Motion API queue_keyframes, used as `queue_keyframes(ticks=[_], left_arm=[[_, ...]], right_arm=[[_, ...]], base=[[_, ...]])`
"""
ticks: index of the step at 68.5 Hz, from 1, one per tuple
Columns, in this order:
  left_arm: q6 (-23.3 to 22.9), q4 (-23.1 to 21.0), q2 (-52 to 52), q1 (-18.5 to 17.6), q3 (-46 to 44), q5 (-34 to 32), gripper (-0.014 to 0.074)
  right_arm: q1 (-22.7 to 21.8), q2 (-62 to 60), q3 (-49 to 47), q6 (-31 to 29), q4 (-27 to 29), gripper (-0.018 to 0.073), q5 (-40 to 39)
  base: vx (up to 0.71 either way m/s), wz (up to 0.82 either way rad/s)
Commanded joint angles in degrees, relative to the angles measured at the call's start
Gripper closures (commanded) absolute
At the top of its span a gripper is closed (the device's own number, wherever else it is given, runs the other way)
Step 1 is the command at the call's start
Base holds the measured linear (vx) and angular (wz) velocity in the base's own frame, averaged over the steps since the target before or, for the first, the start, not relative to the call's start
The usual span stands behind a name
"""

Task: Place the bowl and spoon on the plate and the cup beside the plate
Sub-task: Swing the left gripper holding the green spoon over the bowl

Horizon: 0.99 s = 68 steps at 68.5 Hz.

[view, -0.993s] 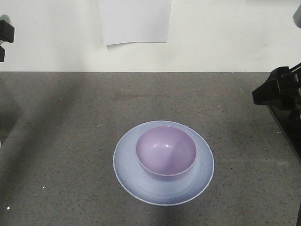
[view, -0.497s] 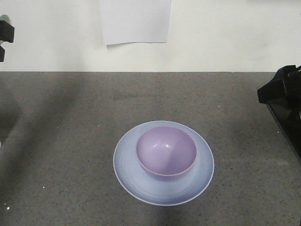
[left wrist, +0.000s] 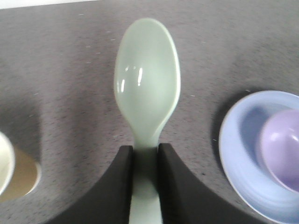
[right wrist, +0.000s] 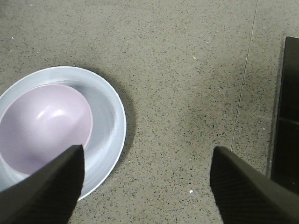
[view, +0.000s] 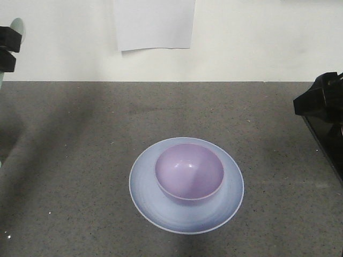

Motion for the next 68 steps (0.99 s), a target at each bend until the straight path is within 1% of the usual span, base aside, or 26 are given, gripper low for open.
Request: queue_keyframes(ticks=[1,9,10,16,25,36,45,57,68], left_arm=[[4.2,-5.4,0.3,-1.1,-1.6,-1.4,0.0604],[6.9,-7.3,3.3,-3.3,-1.6,-1.3,0.0604],[9.9,-7.2,8.3,-7.7,-1.6,-1.3,0.0604],[11.0,-7.2,10.6,-9.7,-1.6,-1.3,0.0604],[11.3,-7.2,14.4,-12.6,-4.0,-1.3,0.0604],[11.4,-7.1,19.1,-16.9,-11.3,-1.3,0.0604],[13.1,-7.1,22.8,-20.3,-14.8,-1.3,0.0604],[13.9,-7.1,26.3,-23.9,-15.6,-1.3,0.0604],[14.3,-6.6,27.6,-26.0,-15.6,-1.3,0.0604]], right_arm=[[-0.3,-1.0,-1.4,0.1,0.0,0.0017,-3.6],[-0.3,-1.0,-1.4,0.1,0.0,0.0017,-3.6],[-0.3,-1.0,-1.4,0.1,0.0,0.0017,-3.6],[-0.3,-1.0,-1.4,0.1,0.0,0.0017,-3.6],[-0.3,-1.0,-1.4,0.1,0.0,0.0017,-3.6],[-0.3,-1.0,-1.4,0.1,0.0,0.0017,-3.6],[-0.3,-1.0,-1.4,0.1,0.0,0.0017,-3.6],[-0.3,-1.0,-1.4,0.1,0.0,0.0017,-3.5],[-0.3,-1.0,-1.4,0.1,0.1,0.0017,-3.5]], base=[[0.0,0.0],[0.0,0.0],[0.0,0.0],[0.0,0.0],[0.0,0.0],[0.0,0.0],[0.0,0.0],[0.0,0.0],[0.0,0.0]])
